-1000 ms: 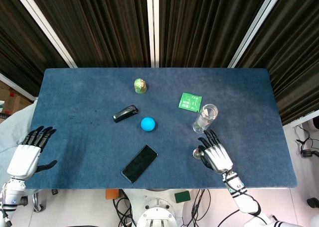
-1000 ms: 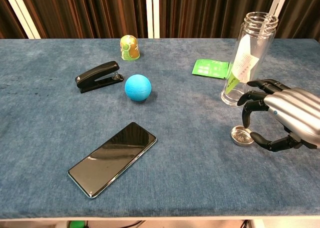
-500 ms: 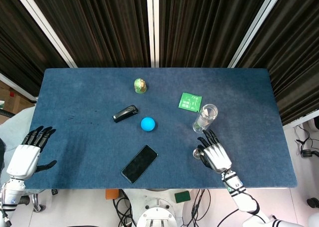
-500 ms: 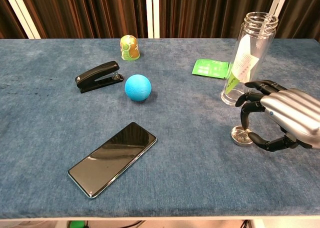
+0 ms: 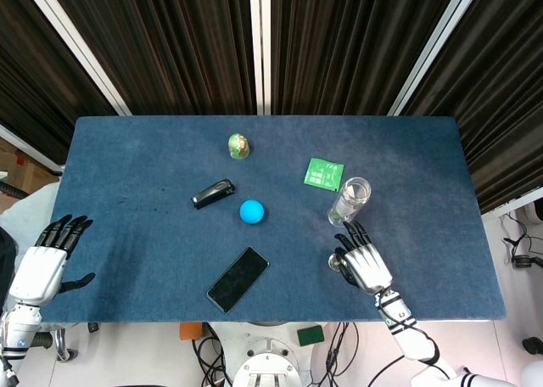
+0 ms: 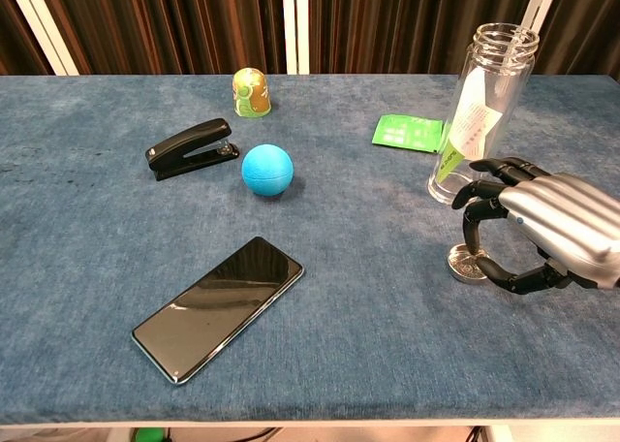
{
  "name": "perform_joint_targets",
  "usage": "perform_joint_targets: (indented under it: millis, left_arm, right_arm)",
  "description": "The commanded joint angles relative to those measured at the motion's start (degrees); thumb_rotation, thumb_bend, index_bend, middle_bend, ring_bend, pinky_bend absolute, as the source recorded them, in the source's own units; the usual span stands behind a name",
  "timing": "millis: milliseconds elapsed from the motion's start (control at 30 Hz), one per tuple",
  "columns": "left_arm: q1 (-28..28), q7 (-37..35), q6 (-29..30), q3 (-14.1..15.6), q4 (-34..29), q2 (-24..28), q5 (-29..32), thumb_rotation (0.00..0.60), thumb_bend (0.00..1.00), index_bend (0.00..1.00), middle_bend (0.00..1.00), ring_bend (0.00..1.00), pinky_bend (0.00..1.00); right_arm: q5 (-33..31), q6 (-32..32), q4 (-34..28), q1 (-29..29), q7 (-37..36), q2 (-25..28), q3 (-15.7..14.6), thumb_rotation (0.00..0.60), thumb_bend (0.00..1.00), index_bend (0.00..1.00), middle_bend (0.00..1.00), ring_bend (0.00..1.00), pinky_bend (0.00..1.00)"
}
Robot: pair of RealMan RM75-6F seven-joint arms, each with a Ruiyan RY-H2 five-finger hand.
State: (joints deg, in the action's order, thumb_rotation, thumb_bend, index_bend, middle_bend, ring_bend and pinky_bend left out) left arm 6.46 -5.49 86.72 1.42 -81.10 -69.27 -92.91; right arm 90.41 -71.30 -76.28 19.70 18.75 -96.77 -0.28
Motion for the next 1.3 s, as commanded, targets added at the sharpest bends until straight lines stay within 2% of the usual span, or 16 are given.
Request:
perform_joint_targets:
  millis: [33,567,733,933,1067,1167,1300]
  left_arm:
    - [-0.1,-0.1,0.0,0.0,0.1,0.0,0.0,0.6,0.02,0.12,0.12,0.04,0.13]
    - [-0.1,-0.6,-0.1,0.0,0.7,-0.2,0.3,0.6,0.02,0.12,0.12,0.04,0.14]
    - [-0.1,-0.6,-0.1,0.0,0.6,-0.1,0.3,0.6,0.02,0.12,0.12,0.04,0.14]
    - [-0.1,-0.3,0.0,0.1,0.4,-0.2,0.0,0.6,0.02,0.12,0.12,0.04,0.14]
    - [-0.2,-0.2,0.1,0.1,0.3,-0.2,0.0,0.6,0.02,0.12,0.12,0.04,0.13]
    - [-0.3,-0.5,0.3,0.1,0.3,-0.3,0.0,0.6,0.02,0.12,0.12,0.04,0.13]
    - [-0.5,-1.1,0.4,0.1,0.8,-0.4,0.1,0.6,0.02,0.12,0.12,0.04,0.14]
  right_arm:
    - [0.0,0.0,0.1,0.0,0.1,-0.1,0.0,0.6,0.42,0.56,0.23,0.01,0.07]
    - [0.3,-1.0,-0.6,-0.2,0.3,-0.1,-0.2,0.6,0.48,0.62,0.23,0.01,0.07]
    - [3.7,-4.0,-4.5,-1.0,0.4,2.3,-1.9,0.6,0.5,0.62,0.24,0.01,0.08]
    - [10.1,-7.9,-13.2,-0.4,2.7,6.9,-2.6,0.6,0.47,0.62,0.24,0.01,0.08]
    - [13.8,-9.4,-20.1,0.9,6.6,10.2,-0.4,0.6,0.46,0.63,0.25,0.01,0.08]
    - [13.2,-8.8,-25.6,2.1,10.8,12.7,3.1,0.6,0.46,0.63,0.25,0.01,0.08]
    - [10.0,-7.5,-29.5,3.7,15.0,15.1,8.4,0.6,0.46,0.65,0.25,0.01,0.08]
